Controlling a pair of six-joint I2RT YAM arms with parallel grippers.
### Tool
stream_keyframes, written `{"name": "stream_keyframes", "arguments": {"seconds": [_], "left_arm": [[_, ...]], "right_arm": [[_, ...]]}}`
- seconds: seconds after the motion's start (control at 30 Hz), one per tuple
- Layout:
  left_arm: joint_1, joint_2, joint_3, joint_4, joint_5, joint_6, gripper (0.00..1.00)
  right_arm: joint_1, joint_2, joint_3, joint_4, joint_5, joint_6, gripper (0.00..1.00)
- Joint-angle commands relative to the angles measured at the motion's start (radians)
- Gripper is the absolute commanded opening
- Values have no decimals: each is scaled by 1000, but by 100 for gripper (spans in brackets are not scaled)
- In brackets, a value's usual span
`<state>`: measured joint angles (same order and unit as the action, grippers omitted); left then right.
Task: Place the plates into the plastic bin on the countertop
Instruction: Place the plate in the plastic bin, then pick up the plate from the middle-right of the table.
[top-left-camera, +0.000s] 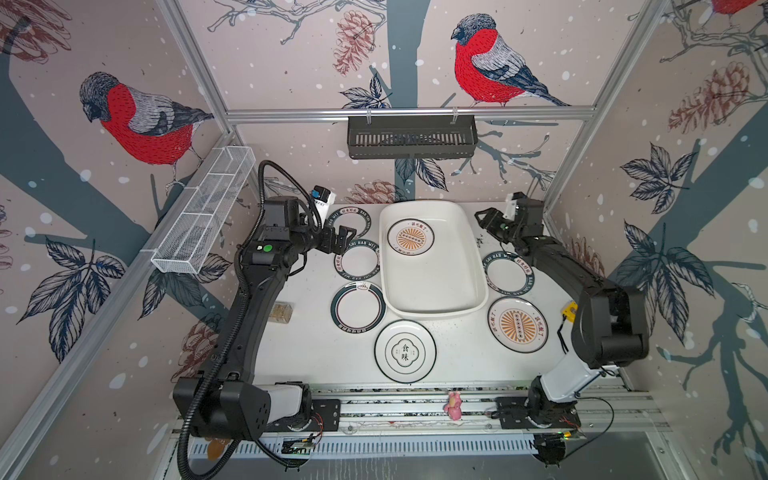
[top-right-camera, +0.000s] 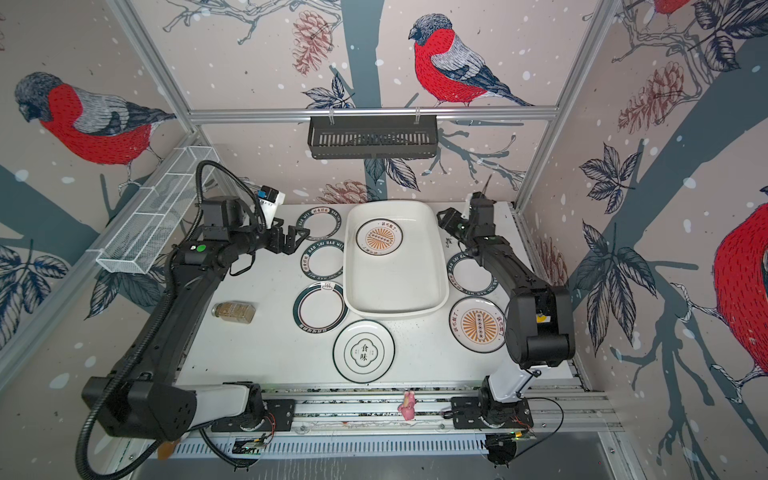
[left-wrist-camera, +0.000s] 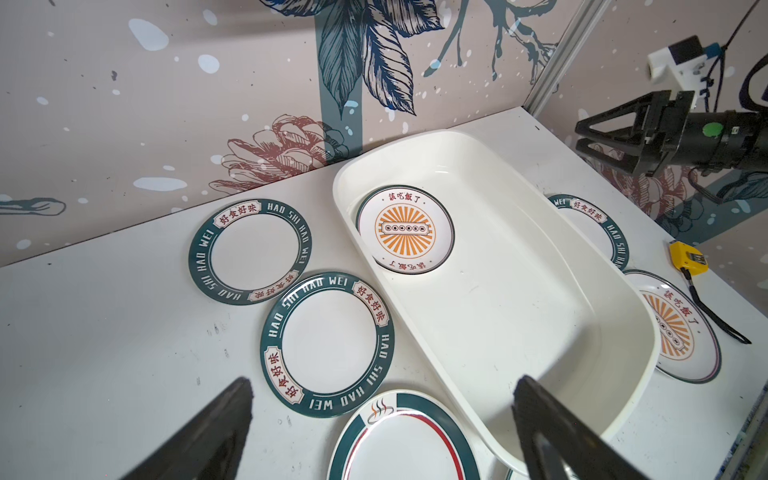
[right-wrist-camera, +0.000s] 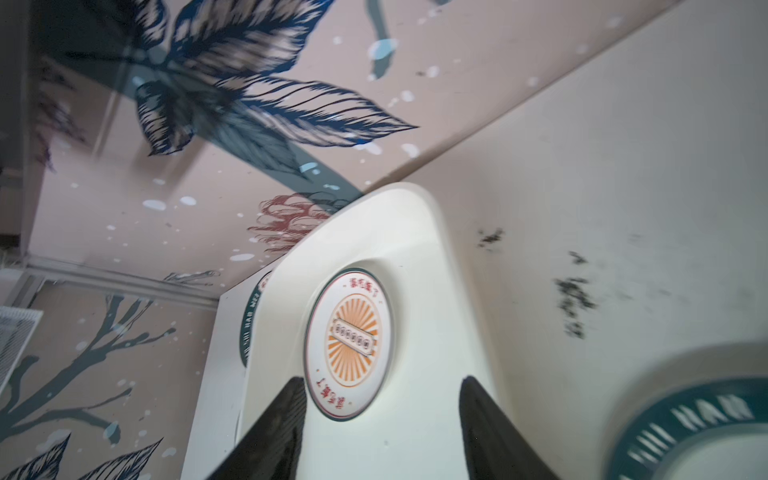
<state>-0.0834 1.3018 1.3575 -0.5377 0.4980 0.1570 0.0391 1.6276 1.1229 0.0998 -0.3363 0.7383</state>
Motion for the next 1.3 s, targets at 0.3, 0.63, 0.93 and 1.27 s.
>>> {"name": "stream_keyframes", "arguments": {"seconds": [0.3,0.63,0.93,1.27], "left_arm": [[-96,31,-7,-86,50,118,97],[-108,66,17,-122,151,116,97],[-108,67,19,-114,168,101,97],[-108,59,16,-99,170,90,97]], "right_arm": [[-276,-171,-329,1,122,46,65],[-393,-120,-435,35,91,37,65],[-430,-65,-466,90,3,20,61],[-444,-27,-484,127,-66,0,53]]}}
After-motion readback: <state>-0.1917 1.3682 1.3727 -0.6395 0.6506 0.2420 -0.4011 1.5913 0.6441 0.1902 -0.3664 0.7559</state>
